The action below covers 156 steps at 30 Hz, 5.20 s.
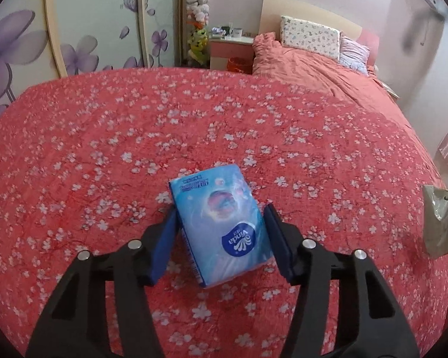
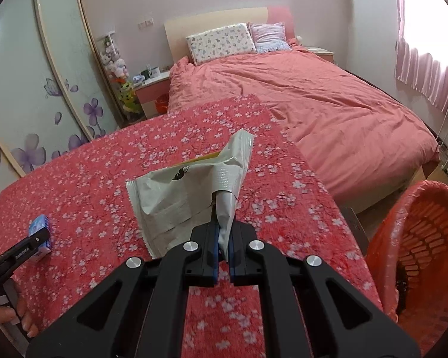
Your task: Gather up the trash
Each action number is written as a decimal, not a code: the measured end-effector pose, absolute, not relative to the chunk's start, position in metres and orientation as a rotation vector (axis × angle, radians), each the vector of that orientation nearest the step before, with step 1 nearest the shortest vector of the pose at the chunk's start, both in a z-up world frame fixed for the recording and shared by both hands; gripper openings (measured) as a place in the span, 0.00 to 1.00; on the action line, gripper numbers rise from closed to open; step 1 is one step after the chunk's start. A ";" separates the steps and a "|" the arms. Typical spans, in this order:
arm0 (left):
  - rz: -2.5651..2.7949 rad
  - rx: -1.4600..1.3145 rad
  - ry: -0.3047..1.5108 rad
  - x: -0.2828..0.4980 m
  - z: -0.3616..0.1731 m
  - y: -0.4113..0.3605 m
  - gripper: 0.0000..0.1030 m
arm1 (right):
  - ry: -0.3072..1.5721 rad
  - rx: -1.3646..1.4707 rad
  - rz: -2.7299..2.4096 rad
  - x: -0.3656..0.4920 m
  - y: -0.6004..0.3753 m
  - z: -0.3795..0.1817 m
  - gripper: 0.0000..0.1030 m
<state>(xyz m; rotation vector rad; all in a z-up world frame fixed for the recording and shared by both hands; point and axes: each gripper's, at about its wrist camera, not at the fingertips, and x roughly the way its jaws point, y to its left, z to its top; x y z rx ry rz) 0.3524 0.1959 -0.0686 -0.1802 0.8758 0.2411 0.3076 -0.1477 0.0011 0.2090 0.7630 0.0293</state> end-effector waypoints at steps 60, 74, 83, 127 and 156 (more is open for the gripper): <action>-0.666 0.052 0.751 0.223 0.013 -0.251 0.56 | 0.416 0.414 -0.462 0.135 -0.363 0.034 0.05; -0.599 0.068 0.880 0.260 -0.045 -0.248 0.70 | 0.564 0.507 -0.374 0.151 -0.380 -0.001 0.41; -0.479 0.073 0.776 0.234 -0.013 -0.179 0.81 | 0.483 0.346 -0.410 0.121 -0.343 0.033 0.88; -0.020 -0.038 0.545 0.010 -0.008 -0.003 0.96 | 0.432 0.105 -0.464 0.001 -0.189 0.029 0.98; -0.011 -0.033 0.574 0.005 -0.017 -0.011 0.96 | 0.466 0.080 -0.520 -0.003 -0.192 0.020 0.98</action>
